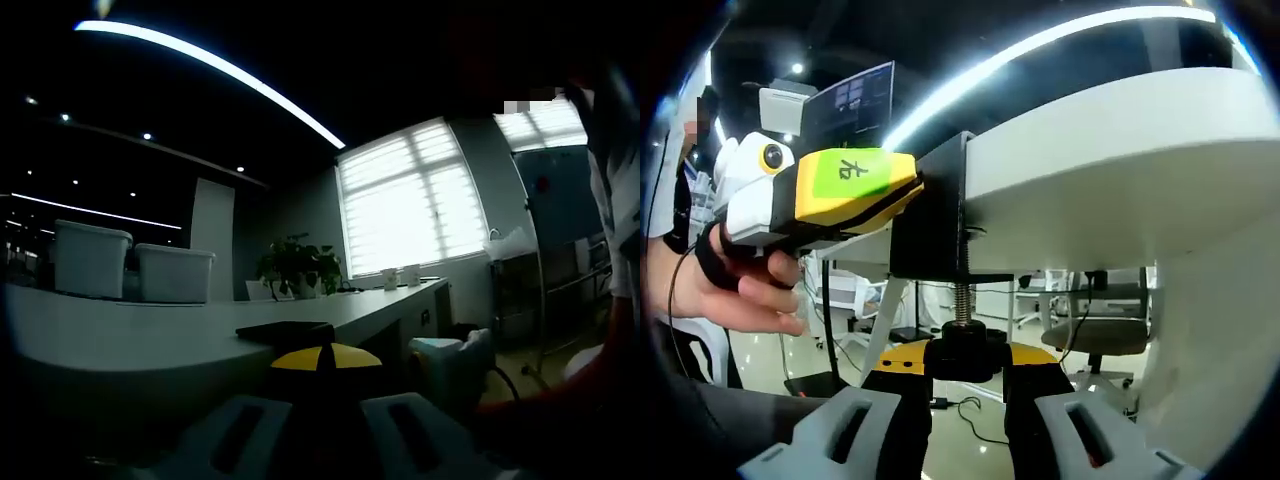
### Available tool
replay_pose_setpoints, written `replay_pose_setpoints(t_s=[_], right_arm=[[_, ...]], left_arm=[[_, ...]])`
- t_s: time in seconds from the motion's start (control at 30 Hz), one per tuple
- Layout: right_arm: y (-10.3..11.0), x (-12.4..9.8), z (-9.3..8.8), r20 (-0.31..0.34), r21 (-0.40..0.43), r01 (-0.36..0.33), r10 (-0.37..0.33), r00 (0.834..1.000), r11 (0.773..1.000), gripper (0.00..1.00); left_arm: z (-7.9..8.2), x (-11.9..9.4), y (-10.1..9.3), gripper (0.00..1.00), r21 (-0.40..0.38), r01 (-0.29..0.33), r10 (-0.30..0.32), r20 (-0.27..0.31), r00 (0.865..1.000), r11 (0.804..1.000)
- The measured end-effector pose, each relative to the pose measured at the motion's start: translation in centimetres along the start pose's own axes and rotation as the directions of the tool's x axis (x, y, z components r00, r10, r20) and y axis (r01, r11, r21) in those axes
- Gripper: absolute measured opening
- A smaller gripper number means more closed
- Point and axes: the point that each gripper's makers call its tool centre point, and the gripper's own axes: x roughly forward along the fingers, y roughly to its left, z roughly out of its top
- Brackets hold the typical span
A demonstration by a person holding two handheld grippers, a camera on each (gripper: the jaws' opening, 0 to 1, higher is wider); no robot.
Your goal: Clamp the fixed fixture on the desktop, loosen the retaining clip, secure it to the edge of the desk, and tighten the retaining clip.
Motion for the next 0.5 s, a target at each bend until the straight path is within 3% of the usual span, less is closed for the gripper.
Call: replay_pose_setpoints(t_s=[0.5], right_arm=[[0.8, -1.7, 0.5, 0.005, -0.038, 0.031, -0.031, 1.0, 0.999, 0.31]], left_arm=[[0.0, 0.0, 0.0, 0.01, -0.003, 0.003, -0.003, 0.001, 1.0, 1.0]])
